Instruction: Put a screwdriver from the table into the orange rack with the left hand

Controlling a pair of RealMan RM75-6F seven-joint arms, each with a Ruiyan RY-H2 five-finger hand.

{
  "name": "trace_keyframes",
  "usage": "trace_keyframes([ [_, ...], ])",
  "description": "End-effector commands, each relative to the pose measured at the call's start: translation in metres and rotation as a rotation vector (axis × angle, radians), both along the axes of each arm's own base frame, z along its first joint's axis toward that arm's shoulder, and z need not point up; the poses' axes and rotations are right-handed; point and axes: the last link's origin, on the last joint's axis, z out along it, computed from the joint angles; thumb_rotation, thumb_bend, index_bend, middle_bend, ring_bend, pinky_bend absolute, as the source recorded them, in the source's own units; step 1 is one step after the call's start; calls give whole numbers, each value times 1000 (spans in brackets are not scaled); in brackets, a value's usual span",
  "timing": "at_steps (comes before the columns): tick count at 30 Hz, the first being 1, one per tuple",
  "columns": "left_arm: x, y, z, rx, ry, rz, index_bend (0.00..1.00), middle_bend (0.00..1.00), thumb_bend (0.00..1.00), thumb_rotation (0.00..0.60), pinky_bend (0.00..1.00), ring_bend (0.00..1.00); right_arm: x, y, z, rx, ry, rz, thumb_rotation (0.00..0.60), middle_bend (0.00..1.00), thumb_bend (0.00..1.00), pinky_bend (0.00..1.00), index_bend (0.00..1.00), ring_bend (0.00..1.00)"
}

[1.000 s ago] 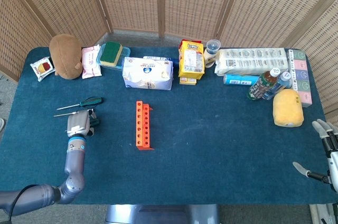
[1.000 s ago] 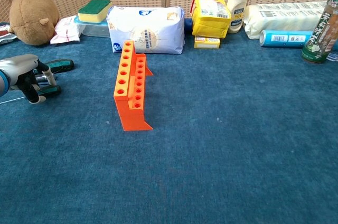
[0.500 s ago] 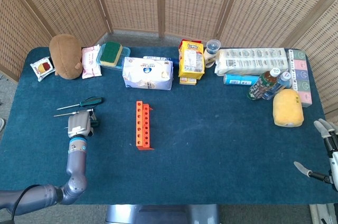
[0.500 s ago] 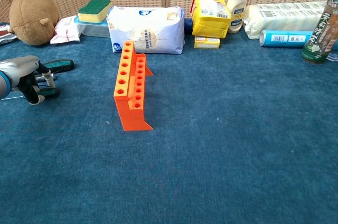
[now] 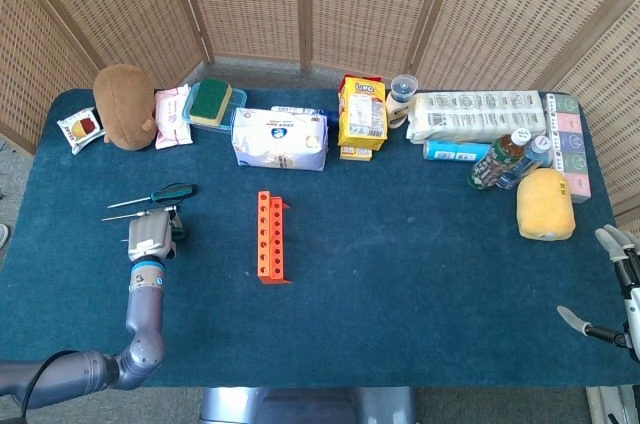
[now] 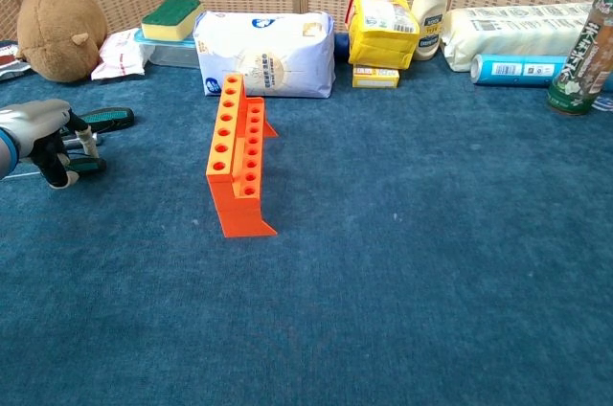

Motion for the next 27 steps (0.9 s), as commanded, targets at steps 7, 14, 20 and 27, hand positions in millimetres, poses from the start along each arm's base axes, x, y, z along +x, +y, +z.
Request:
trace_keyframes([
  [7, 10, -5, 16, 16, -30, -38, 480, 1000, 448, 600, 1000, 1000, -1, 0, 1, -3, -2, -2, 521, 65, 10, 0, 26, 49],
  [14, 20, -21, 56, 62, -106, -130, 480, 1000, 442, 600, 1000, 1000, -1, 0, 2, -6, -2, -4, 522, 65, 10, 0, 26, 49],
  [20, 27, -40, 90, 74, -254, -203, 480, 1000, 441, 600, 1000, 1000, -1, 0, 1, -7, 4, -6, 520, 64, 10, 0, 26, 49],
  [27, 40, -68, 122, 41, -580, -275, 480, 1000, 442, 600, 1000, 1000, 0, 0, -3, 1, 17, -5, 519, 65, 10, 0, 26, 49],
])
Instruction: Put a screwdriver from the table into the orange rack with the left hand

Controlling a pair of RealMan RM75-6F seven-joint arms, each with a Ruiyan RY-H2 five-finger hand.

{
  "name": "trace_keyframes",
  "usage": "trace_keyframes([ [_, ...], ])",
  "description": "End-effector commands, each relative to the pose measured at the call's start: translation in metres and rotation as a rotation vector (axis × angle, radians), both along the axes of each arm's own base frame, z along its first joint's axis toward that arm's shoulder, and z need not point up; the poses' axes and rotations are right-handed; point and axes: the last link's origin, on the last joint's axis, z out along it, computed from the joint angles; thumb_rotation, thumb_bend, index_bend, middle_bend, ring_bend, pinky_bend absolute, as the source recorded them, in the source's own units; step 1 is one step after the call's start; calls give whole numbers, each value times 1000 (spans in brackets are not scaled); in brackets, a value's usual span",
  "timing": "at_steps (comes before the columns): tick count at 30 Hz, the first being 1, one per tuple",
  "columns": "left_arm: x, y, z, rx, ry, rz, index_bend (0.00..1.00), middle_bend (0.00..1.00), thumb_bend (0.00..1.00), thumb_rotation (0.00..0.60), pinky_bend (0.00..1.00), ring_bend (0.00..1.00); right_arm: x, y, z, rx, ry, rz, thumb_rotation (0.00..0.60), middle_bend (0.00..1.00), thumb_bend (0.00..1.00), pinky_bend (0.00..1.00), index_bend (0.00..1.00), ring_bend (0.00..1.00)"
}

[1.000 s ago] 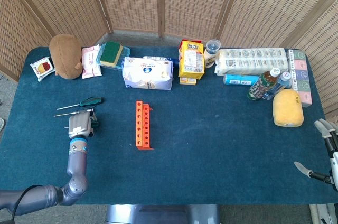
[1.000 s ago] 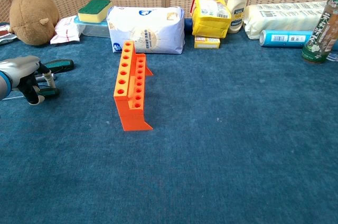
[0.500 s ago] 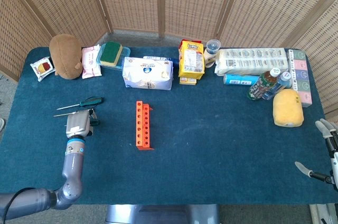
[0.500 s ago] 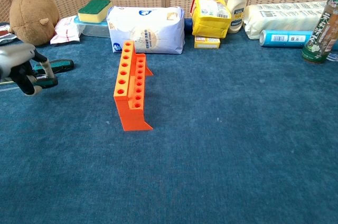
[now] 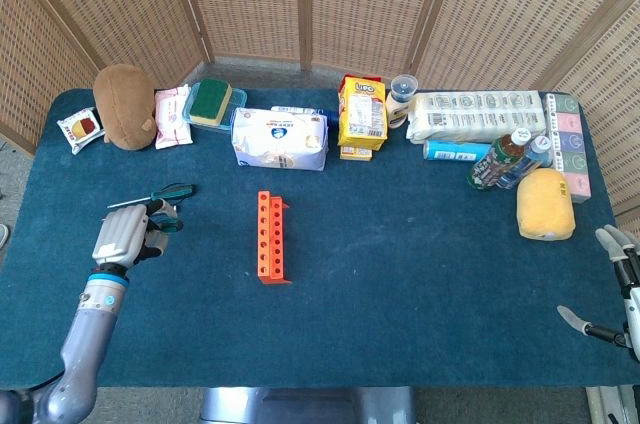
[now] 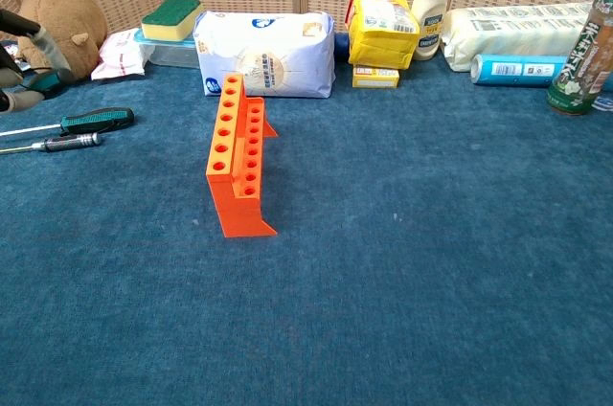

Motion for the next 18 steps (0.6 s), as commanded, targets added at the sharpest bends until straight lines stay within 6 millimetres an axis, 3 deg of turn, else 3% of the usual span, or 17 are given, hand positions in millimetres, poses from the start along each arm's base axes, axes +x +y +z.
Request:
trace_keyframes([
  [1, 8, -27, 28, -55, -260, -81, 480, 1000, 442, 600, 1000, 1000, 1, 0, -2, 4, 4, 0, 519, 65, 10, 0, 26, 49],
  [8, -1, -40, 46, -89, -492, -147, 480, 1000, 442, 600, 1000, 1000, 2, 0, -5, 8, 18, 0, 521, 65, 10, 0, 26, 49],
  [18, -3, -44, 53, -259, -816, -155, 481, 1000, 445, 600, 1000, 1000, 4, -1, -9, 13, 30, -2, 524, 64, 10, 0, 26, 49],
])
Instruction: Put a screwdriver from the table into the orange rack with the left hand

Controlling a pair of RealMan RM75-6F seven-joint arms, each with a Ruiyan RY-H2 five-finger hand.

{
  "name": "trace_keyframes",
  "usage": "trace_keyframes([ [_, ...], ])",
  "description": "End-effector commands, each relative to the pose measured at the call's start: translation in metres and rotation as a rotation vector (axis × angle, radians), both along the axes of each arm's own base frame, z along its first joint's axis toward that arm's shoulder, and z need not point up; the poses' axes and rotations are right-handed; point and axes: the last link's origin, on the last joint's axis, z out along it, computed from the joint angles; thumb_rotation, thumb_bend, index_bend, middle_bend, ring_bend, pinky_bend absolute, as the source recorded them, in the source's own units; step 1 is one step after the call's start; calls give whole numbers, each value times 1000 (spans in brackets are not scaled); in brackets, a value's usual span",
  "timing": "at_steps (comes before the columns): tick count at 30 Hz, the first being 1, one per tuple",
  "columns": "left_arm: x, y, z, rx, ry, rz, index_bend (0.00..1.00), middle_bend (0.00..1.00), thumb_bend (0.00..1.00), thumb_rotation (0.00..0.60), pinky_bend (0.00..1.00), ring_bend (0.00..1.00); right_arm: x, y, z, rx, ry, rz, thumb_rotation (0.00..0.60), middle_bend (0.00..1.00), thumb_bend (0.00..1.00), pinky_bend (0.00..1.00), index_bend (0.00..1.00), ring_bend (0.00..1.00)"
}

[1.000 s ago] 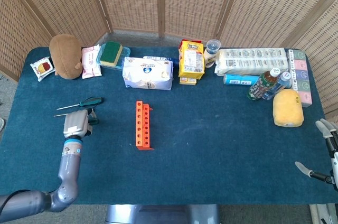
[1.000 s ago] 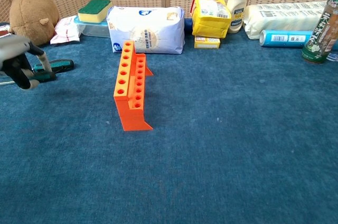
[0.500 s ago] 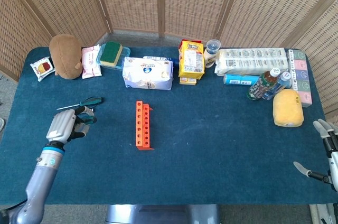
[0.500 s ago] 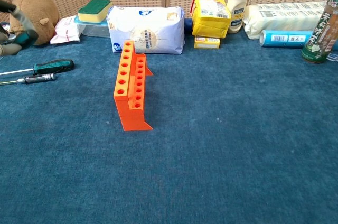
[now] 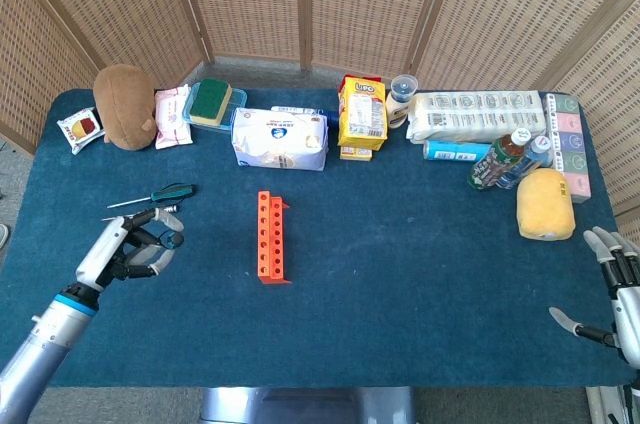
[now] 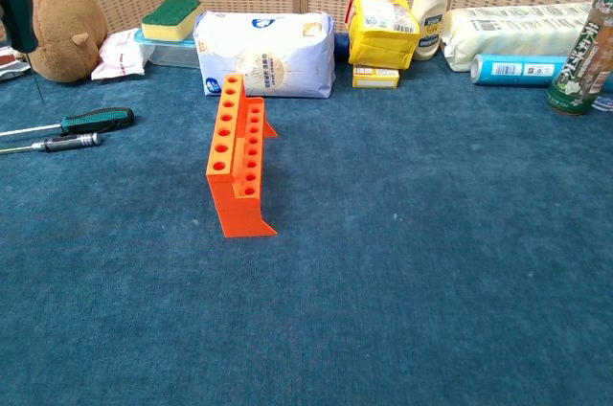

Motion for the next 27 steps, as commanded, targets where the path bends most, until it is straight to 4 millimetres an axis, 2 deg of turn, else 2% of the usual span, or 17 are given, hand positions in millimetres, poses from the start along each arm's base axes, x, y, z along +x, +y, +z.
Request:
trace_keyframes([
  [1, -8, -10, 8, -130, -126, -42, 480, 1000, 444, 600, 1000, 1000, 0, 0, -1, 2, 1, -2, 523, 65, 11, 0, 26, 49],
  [5, -10, -13, 14, -145, -207, -91, 480, 1000, 445, 600, 1000, 1000, 0, -1, -1, 1, 3, -6, 520, 65, 11, 0, 26, 49],
  [7, -11, -11, 11, -165, -283, -76, 480, 1000, 447, 600, 1000, 1000, 0, -1, -2, 2, 7, -7, 521, 65, 10, 0, 26, 49],
  [11, -11, -6, 5, -186, -310, -95, 481, 1000, 446, 600, 1000, 1000, 0, -1, -3, 2, 11, -9, 519, 65, 10, 0, 26, 49],
  [20, 15, 6, -30, -227, -414, -157, 481, 1000, 442, 600, 1000, 1000, -1, -2, -3, 2, 15, -19, 522, 65, 10, 0, 26, 49],
  [27, 27, 6, -45, -265, -410, -155, 480, 1000, 442, 600, 1000, 1000, -4, -2, 0, -1, 9, -24, 522, 65, 10, 0, 26, 49],
])
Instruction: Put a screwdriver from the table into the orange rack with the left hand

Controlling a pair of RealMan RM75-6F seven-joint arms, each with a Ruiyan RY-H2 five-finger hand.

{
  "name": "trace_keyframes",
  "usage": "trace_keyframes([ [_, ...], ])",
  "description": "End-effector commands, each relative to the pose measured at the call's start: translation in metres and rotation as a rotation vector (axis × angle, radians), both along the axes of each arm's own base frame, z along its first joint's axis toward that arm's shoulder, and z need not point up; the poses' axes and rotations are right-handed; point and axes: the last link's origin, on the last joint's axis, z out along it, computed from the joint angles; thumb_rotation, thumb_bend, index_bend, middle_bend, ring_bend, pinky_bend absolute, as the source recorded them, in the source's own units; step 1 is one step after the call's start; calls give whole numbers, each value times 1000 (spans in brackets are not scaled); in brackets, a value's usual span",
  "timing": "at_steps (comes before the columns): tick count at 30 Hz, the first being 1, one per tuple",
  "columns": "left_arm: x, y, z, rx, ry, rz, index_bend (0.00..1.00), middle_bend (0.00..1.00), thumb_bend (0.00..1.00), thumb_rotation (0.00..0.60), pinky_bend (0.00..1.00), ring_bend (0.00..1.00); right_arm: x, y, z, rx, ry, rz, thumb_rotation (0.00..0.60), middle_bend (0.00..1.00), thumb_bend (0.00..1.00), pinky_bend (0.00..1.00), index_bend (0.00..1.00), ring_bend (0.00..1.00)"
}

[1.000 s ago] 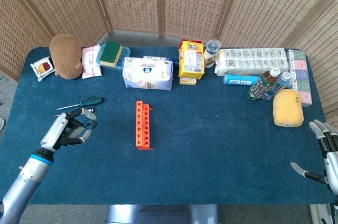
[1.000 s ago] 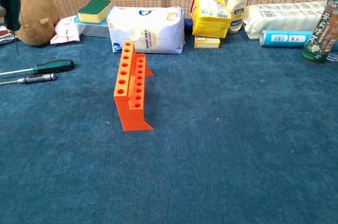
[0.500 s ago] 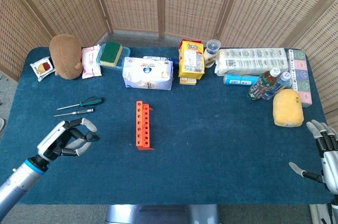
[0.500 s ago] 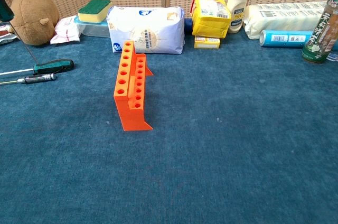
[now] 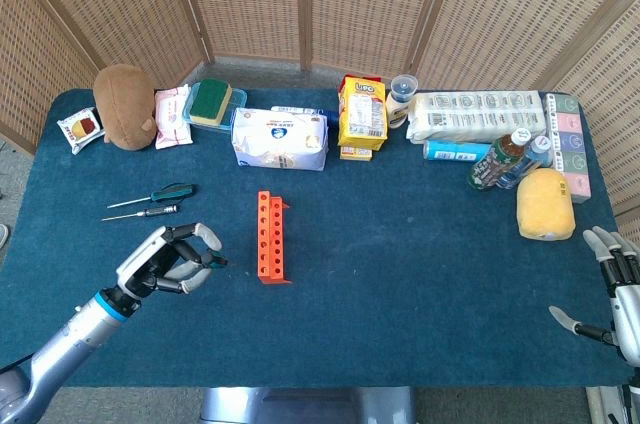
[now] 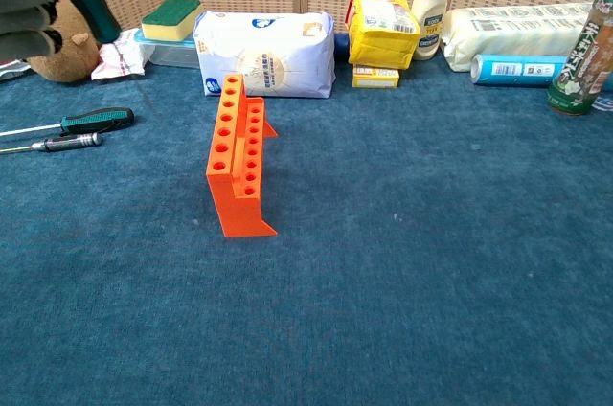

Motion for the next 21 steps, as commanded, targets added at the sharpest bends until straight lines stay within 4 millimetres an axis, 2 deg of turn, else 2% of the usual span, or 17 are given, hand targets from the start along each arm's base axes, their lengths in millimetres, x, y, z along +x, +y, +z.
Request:
trace_keyframes([
  [1, 5, -1, -7, -20, 10, -4, 480, 1000, 442, 600, 1000, 1000, -1, 0, 1, -1, -1, -1, 523, 64, 10, 0, 26, 48],
  [15, 19, 6, -35, -59, 51, -4, 480, 1000, 443, 600, 1000, 1000, -3, 0, 4, -5, -5, -6, 521, 65, 11, 0, 26, 49],
  [21, 20, 8, -35, -40, 46, 5, 480, 1000, 443, 600, 1000, 1000, -5, 0, 7, -12, -10, -8, 520, 65, 11, 0, 26, 49],
])
